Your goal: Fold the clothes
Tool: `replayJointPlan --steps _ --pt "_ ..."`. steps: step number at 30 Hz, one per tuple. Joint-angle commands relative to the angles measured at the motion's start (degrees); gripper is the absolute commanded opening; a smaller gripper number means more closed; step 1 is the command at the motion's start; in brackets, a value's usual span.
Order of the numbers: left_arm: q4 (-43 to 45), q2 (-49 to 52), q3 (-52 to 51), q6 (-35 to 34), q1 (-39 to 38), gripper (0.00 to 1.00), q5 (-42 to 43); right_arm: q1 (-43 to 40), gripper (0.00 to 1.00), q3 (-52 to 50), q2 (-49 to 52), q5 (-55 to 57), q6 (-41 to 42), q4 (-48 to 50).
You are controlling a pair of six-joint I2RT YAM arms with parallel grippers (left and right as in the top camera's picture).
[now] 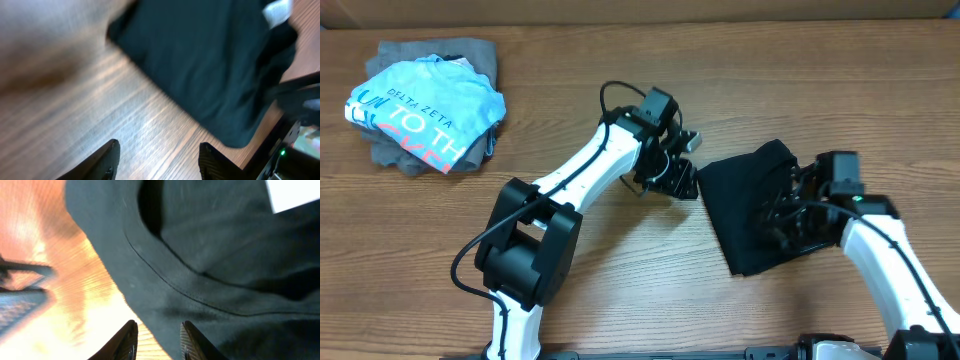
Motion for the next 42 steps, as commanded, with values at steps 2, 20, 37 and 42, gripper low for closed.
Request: replayJointPlan --steps 2,20,37,42 --pt "0.1 -0.9 4.4 1.3 1.2 0.57 0.0 3.3 0.31 -8.9 3.3 3.0 6.4 8.0" --pt "5.0 -0.9 4.5 4.5 -2.2 0.73 -2.9 -6.1 0.46 3.5 1.3 16.2 6.0 -10.3" --pt "9.6 9.9 4.4 1.9 -7.5 0.50 1.2 -6.9 0.64 14.9 -4.6 12.3 -1.0 -19.7" --pt "4.9 10.5 4.4 3.5 -7.8 0.23 4.1 -9.0 0.68 14.9 -4.6 12.2 1.6 -18.1"
